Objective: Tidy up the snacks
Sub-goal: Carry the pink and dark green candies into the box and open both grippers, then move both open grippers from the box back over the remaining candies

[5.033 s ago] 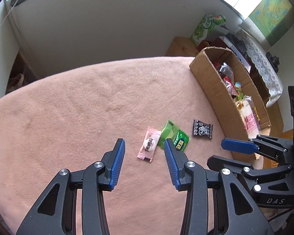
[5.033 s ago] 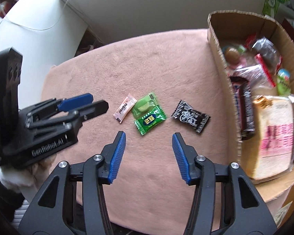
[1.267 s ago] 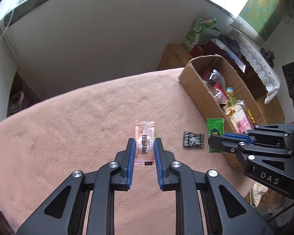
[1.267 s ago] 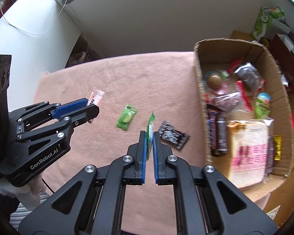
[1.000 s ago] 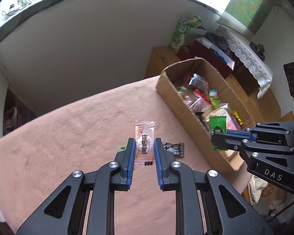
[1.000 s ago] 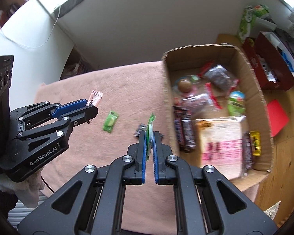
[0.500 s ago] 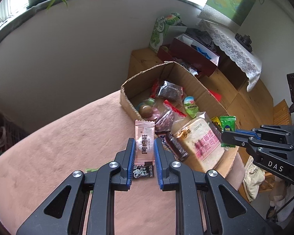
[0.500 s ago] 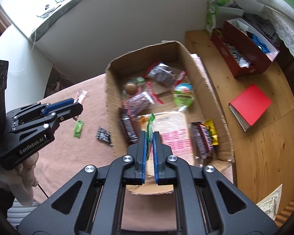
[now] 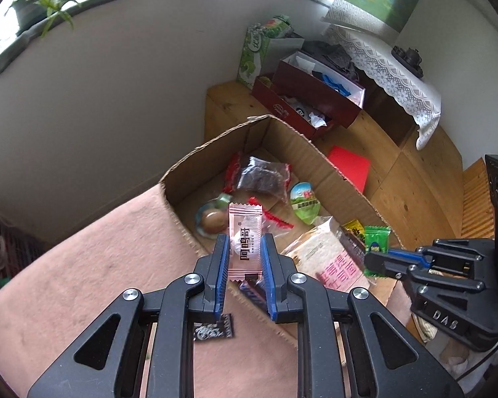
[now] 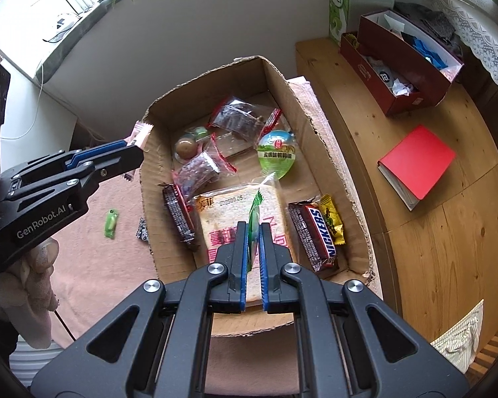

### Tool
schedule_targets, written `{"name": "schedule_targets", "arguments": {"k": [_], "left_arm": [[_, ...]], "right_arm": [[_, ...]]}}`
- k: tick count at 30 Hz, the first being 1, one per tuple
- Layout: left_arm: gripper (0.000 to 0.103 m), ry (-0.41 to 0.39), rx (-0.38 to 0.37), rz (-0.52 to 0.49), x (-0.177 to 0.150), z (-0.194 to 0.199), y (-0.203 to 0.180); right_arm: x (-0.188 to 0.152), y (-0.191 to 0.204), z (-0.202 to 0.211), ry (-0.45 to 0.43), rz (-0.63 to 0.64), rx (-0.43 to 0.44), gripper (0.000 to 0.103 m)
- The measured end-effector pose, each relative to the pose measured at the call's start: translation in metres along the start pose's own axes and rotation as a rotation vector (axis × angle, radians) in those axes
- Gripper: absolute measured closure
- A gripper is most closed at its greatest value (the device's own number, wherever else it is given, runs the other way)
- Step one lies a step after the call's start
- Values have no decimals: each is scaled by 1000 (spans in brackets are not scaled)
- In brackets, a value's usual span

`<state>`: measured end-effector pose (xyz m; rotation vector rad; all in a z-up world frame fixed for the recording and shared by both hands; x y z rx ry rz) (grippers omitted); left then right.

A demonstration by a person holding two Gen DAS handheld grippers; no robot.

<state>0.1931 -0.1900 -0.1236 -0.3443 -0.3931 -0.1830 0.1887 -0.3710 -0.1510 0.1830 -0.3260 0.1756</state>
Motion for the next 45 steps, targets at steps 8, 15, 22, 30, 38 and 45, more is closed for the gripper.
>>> {"name": "schedule_targets", "arguments": {"k": [8,15,22,30,38,45], "left_arm": [[85,17,3,-27,4,-12,-15],[80,32,2,-26,7,-17,-21],[52,37,18,-19,8,-18,-18],[49,29,27,-2,8,-14,-10],[49,4,13,39,11,-1,11],[49,-27,4,64,8,13,25]], "right_arm": [[-3,-7,-6,9,-10,-4,97],[-4,-10,-6,10,-5,-6,97],[-2,-4,-4,0,19,-30,40],[0,-1,-4,-4,21,-35,35],[2,6,-2,-18,28,-16,35],[3,19,4,-38,51,-10,35]]}}
Point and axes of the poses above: each gripper's, at about its wrist camera, not at the fingertips, and z roughly against the way its jaws point, y to its left, x to its top, the point moved 1 cm from there along -z, roughly the way its jaws point, and after that the axes turned 13 degrees about z, right-handed, at the moved point
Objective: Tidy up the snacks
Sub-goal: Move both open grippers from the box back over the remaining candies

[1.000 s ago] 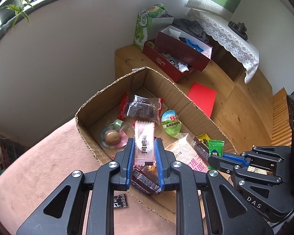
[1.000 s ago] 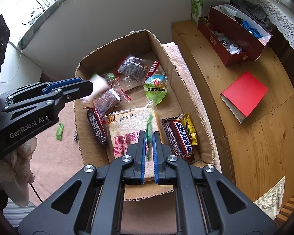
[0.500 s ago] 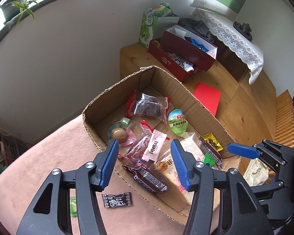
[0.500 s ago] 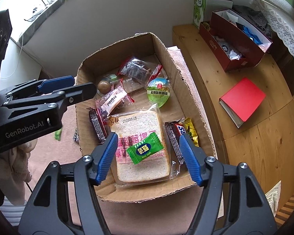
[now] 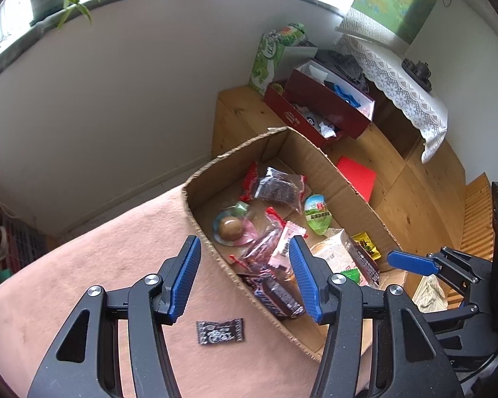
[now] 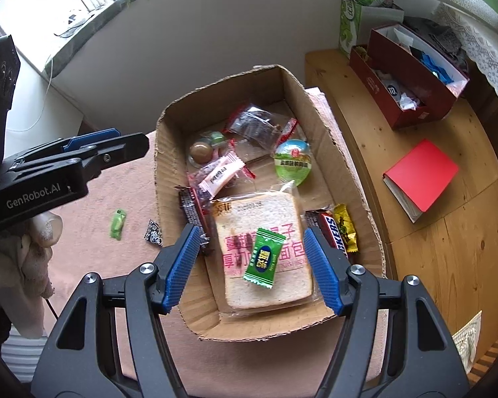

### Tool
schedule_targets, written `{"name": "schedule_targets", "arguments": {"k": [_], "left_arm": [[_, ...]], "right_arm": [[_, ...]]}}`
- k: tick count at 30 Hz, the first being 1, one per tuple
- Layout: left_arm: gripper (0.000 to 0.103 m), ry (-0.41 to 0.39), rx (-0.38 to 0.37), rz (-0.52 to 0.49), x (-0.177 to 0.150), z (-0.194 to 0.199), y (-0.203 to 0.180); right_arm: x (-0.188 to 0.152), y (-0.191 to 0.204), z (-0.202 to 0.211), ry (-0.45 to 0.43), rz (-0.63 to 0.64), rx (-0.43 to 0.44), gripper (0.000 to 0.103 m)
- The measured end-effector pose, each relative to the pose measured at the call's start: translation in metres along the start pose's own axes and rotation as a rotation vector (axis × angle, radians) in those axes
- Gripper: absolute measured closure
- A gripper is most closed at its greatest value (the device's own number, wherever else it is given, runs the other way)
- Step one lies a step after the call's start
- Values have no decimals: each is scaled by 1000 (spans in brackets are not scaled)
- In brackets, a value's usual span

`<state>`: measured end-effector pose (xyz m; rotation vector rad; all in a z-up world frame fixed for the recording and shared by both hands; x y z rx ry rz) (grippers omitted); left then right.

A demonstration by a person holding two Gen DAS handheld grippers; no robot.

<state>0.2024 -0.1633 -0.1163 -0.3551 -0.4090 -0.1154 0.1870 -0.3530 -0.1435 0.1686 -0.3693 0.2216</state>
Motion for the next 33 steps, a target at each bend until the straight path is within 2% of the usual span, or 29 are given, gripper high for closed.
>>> {"name": "schedule_targets", "arguments": {"k": [13,18,26,27,31,33], "left_arm": [[49,-10,14,55,-6,6,25],[49,5,29,79,-16,8,43],[49,31,72,185,-46,18,96],[49,34,75,197,-50,19,102],[50,51,86,240,-65,21,120],[51,58,88,247,-71,20,125]], "right_arm": [[4,6,8,-20,10,0,35],[2,19,10,-31,35,46,35],[4,71,-1,-17,152,154,35],[4,78,-3,-12,173,163,37],[7,109,-19,27,271,206,55],[8,119,-28,50,298,216,57]]}}
Point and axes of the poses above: each gripper's, at about its wrist camera, not at the fingertips, and z roughly against the way its jaws point, y to its left, x to its top, the point moved 1 cm from there along -z, roughly the way its jaws point, and after that the axes turned 13 degrees about z, right-handed, at the moved point
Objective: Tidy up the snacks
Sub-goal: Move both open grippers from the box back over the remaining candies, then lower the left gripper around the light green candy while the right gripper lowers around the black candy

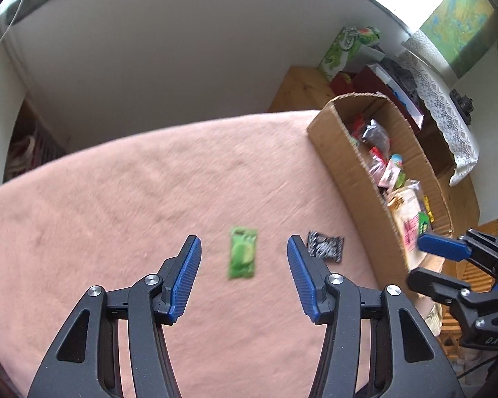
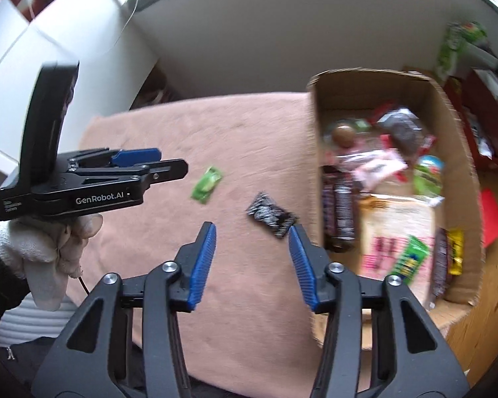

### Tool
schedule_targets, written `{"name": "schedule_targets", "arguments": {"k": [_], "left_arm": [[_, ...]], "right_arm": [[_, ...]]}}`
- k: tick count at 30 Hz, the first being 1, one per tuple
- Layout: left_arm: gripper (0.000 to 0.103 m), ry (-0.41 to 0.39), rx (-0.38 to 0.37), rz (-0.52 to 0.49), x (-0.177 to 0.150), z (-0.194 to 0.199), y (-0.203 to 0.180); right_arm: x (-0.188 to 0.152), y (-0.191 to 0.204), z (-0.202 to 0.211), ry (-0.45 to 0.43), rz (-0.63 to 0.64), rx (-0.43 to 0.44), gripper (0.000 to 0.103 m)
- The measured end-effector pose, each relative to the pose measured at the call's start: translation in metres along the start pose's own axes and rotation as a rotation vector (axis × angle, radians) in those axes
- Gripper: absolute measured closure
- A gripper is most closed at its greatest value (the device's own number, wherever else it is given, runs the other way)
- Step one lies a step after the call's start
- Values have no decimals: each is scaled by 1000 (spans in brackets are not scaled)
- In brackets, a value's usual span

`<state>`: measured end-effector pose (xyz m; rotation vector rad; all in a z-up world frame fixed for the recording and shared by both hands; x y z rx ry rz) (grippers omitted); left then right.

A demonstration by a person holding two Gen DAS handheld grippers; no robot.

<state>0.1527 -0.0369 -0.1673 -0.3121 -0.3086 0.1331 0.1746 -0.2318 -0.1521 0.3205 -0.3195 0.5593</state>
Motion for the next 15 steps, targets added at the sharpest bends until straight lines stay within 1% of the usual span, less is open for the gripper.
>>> {"name": "schedule_targets", "arguments": {"k": [4,5,6,10,12,15], "left_arm": [[52,6,-4,15,-6,-1,9],[55,6,-6,20,-6,-2,12],[58,7,-9,26,-8,-3,14],[60,15,-13,43,-12,-5,23],[64,16,-18,55,-15,-5,30],[64,16,-24,73,-16,-6,38]], "right_arm": [[10,14,-26,51,47,17,61],[13,16,-33,64,56,15,61],[14,18,-38,75,63,12,61],[22,21,-62,119,74,-10,62],[25,21,-70,135,75,-24,62],[29,22,-84,162,68,-40,62]]}}
Point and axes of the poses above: each gripper's, at about its wrist camera, not at the fingertips, and z roughly against the way its jaws point, y to its left, x to its top, the point moved 1 cm from there along -z, roughly the way its jaws point, and after that the axes turned 13 degrees about z, right-handed, at the moved point
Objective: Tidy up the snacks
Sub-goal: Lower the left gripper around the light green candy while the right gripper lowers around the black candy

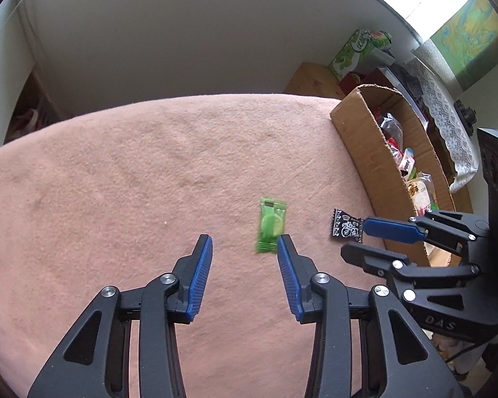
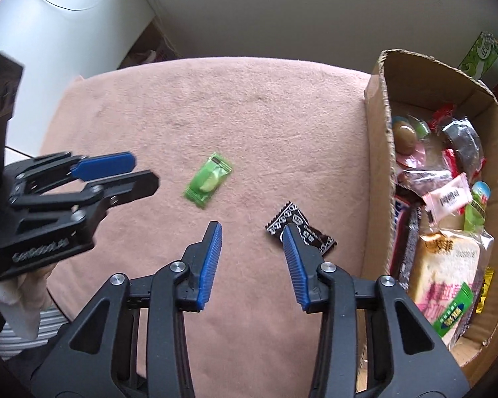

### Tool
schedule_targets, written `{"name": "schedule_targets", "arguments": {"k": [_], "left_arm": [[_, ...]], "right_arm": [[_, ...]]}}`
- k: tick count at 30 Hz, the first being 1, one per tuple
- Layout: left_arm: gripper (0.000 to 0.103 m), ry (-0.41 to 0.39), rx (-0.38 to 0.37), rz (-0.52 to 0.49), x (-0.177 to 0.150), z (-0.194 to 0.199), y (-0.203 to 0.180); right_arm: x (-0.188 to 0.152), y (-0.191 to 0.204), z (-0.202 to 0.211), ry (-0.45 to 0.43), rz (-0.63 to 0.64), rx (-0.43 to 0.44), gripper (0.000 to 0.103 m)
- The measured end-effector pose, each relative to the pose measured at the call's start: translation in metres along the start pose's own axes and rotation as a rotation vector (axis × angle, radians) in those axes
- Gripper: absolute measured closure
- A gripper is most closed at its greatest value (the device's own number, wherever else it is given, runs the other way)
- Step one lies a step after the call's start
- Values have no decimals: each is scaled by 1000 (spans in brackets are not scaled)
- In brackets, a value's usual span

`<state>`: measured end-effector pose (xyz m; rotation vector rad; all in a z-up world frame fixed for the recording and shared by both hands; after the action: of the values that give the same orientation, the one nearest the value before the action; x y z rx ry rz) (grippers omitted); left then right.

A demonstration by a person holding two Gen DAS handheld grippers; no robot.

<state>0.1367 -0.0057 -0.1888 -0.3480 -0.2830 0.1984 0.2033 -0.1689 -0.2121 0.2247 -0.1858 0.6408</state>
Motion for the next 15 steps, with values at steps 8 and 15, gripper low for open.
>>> {"name": "schedule_targets", "arguments": {"k": [8,15], "left_arm": [[68,-1,-20,31,-3,1,19],[71,-2,-37,24,-5,4,26]], "right_arm": [[18,5,-34,79,19,-76,62],[19,1,-40,102,-22,-27,62]]}}
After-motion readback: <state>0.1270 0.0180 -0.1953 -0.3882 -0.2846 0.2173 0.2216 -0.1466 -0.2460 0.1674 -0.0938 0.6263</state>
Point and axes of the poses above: each gripper's, at about its wrist camera, not at the fingertips, and z roughly against the way its jaws point, y to its left, x to its top, the point moved 1 cm from there along -z, roughly the way its jaws point, and after that the axes turned 13 degrees about z, right-handed, at the moved point
